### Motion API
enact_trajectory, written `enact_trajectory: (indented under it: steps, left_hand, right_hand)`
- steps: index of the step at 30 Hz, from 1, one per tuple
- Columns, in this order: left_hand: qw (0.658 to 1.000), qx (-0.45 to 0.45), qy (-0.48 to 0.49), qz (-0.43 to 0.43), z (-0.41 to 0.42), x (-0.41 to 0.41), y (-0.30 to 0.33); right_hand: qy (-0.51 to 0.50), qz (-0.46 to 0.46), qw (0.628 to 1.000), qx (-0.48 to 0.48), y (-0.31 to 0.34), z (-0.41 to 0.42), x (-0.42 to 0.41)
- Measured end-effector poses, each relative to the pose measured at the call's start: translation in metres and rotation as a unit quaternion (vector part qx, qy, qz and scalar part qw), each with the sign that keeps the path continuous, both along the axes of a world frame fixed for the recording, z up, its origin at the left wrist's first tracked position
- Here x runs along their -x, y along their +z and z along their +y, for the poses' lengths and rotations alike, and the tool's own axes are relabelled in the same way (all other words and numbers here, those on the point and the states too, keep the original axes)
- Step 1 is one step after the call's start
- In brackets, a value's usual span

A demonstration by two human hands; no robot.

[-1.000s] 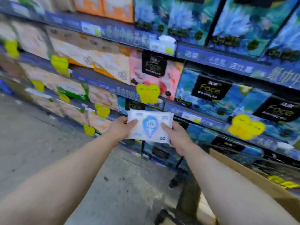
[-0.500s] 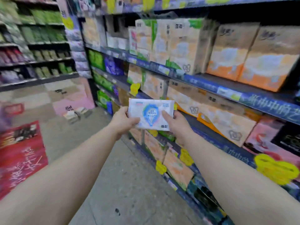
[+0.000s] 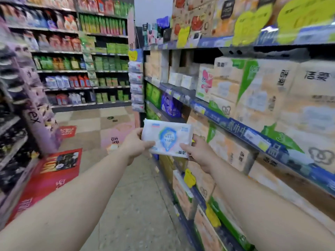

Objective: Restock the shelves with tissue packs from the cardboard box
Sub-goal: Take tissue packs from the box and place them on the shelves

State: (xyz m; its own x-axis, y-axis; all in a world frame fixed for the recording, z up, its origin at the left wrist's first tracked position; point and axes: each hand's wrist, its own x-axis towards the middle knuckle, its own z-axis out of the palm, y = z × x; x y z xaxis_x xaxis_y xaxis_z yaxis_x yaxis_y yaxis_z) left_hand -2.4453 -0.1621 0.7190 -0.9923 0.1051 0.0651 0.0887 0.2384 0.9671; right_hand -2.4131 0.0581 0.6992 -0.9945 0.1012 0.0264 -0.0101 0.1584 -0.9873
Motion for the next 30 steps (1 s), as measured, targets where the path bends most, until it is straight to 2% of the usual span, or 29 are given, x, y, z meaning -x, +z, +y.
enact_trajectory:
  steps: [7,13,18,24,30]
  left_hand:
    - [0.998,-0.040,0.044,-0.023,-0.033,0.133,0.001]
    - [1.000,-0.020,-0.002,0.006,-0.054,0.284,0.003]
    - [0.999,-0.022,-0.048,0.010,-0.061,0.416,0.027]
    - [0.992,0.001,-0.120,0.029,-0.015,0.538,0.044]
    - [0.983,-0.019,-0.171,0.072,0.061,0.617,0.063]
  right_hand:
    - [0.043,0.028,0.999,-0.011,-0.001,-0.033,0.150]
    - [0.003,0.042,0.999,0.004,-0.009,-0.055,0.292]
    - [-0.040,0.057,0.998,0.013,0.018,-0.067,0.401]
    - [-0.128,0.060,0.990,-0.027,0.042,-0.028,0.484]
    - [-0.195,0.108,0.974,-0.049,0.063,0.030,0.542]
